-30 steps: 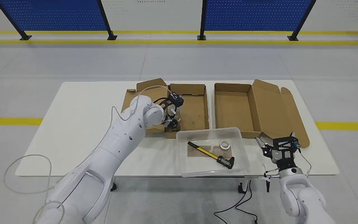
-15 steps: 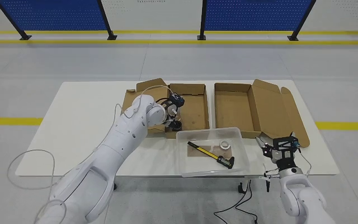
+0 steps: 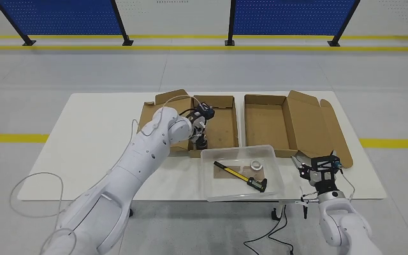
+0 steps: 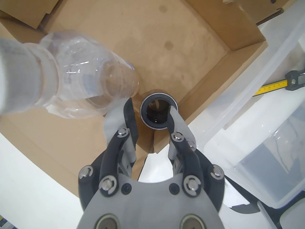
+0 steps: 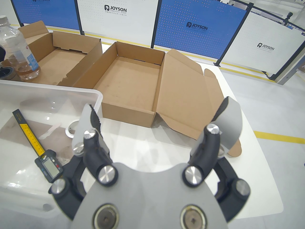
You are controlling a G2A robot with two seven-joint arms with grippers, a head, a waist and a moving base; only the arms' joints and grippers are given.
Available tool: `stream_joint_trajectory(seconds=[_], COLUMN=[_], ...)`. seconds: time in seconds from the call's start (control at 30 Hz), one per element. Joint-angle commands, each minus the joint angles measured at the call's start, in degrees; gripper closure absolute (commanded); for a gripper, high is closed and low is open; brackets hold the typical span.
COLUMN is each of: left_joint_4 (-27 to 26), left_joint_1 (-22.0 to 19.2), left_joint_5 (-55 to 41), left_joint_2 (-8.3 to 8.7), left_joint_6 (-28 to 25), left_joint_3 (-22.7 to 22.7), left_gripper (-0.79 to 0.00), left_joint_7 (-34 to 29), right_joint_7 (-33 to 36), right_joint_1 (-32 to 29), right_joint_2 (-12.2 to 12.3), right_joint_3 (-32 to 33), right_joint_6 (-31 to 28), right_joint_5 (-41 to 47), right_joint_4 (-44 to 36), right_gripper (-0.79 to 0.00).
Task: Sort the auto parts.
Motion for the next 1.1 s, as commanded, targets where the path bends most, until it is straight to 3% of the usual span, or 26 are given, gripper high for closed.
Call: stream_joint_trajectory(seconds=[0.0, 0.07, 0.2, 0.4, 0.57, 0.8, 1.07], left_joint_4=[-3.10, -6.95, -17.00, -34.37, -46.01, -56.40, -63.77], left_joint_1=[1.23, 2.89, 7.65, 17.52, 26.79, 39.93, 52.31], left_joint_5=[0.61, 1.30, 3.31, 6.85, 11.74, 22.73, 27.99], left_joint_2=[0.65, 1.46, 3.39, 6.22, 8.05, 9.84, 11.28], left_joint_6=[0.30, 0.64, 2.05, 3.31, 4.57, 11.13, 16.29], left_joint_3=[-1.00, -2.32, -5.70, -11.50, -16.09, -21.98, -31.06], left_gripper=[-0.526, -0.653, -0.785, -0.785, -0.785, -0.785, -0.785], left_joint_7=[-0.16, -0.46, -2.15, -3.35, 1.71, 13.61, 24.77], right_joint_7=[0.00, 0.00, 0.00, 0.00, 0.00, 0.00, 0.00], right_joint_1=[0.00, 0.00, 0.00, 0.00, 0.00, 0.00, 0.00], right_joint_2=[0.00, 0.00, 0.00, 0.00, 0.00, 0.00, 0.00], right_joint_3=[0.00, 0.00, 0.00, 0.00, 0.00, 0.00, 0.00], right_joint_6=[0.00, 0.00, 0.00, 0.00, 0.00, 0.00, 0.00], right_joint_5=[0.00, 0.00, 0.00, 0.00, 0.00, 0.00, 0.00], right_joint_4=[0.00, 0.00, 0.00, 0.00, 0.00, 0.00, 0.00], right_gripper=[-0.785, -0.785, -0.785, -0.785, -0.785, -0.785, -0.785])
